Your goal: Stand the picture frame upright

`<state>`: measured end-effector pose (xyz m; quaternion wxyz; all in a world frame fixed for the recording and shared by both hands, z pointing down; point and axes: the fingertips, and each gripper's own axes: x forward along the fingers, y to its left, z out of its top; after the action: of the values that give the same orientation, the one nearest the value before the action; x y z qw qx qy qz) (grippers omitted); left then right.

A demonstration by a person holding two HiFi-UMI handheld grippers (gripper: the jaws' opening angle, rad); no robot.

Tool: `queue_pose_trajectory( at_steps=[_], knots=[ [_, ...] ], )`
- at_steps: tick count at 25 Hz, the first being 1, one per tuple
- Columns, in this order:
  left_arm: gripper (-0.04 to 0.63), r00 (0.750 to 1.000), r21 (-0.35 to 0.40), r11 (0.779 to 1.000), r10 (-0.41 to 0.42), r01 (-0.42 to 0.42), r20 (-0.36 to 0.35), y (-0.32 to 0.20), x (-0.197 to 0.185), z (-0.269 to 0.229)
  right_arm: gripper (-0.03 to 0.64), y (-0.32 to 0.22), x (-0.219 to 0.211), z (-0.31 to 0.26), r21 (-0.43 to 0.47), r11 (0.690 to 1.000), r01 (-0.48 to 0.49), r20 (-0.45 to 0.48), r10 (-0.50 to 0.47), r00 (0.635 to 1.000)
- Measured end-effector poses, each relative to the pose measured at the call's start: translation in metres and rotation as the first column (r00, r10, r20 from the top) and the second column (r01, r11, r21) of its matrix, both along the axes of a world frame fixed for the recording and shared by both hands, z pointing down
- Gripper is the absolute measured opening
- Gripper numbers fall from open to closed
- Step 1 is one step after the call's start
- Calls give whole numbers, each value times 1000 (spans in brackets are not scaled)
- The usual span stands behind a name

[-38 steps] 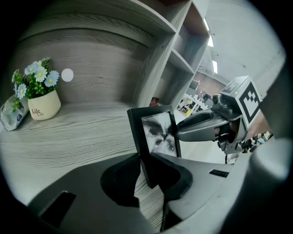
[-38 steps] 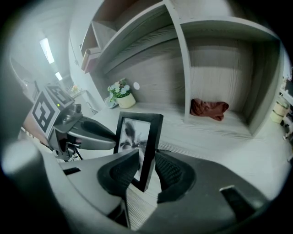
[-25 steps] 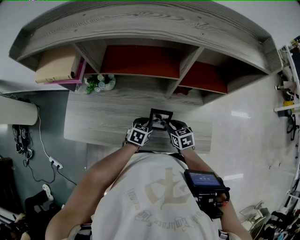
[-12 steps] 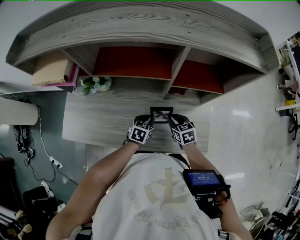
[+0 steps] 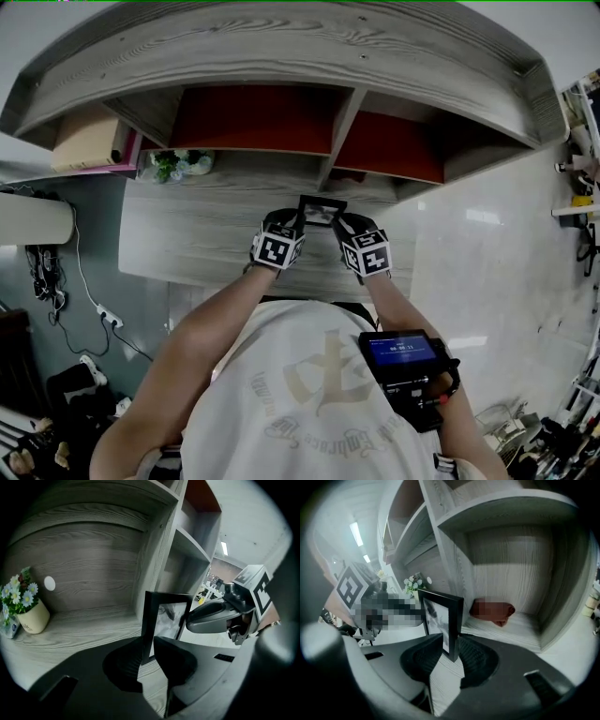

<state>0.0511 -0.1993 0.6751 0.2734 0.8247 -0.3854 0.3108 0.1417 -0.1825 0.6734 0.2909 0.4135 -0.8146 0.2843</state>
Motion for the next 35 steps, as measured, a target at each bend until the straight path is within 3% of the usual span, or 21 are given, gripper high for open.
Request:
queue_pose_trajectory(
  at_steps=[18, 35],
  knots=[
    [61, 999, -22, 998, -53, 53, 12, -26, 6, 9, 106, -34, 8, 2, 11, 1000, 10, 15, -10, 1000],
    [67, 999, -32, 999, -39, 40, 22, -39, 2, 15, 106, -46, 4, 8, 10, 999, 31, 5, -31, 999]
  ],
)
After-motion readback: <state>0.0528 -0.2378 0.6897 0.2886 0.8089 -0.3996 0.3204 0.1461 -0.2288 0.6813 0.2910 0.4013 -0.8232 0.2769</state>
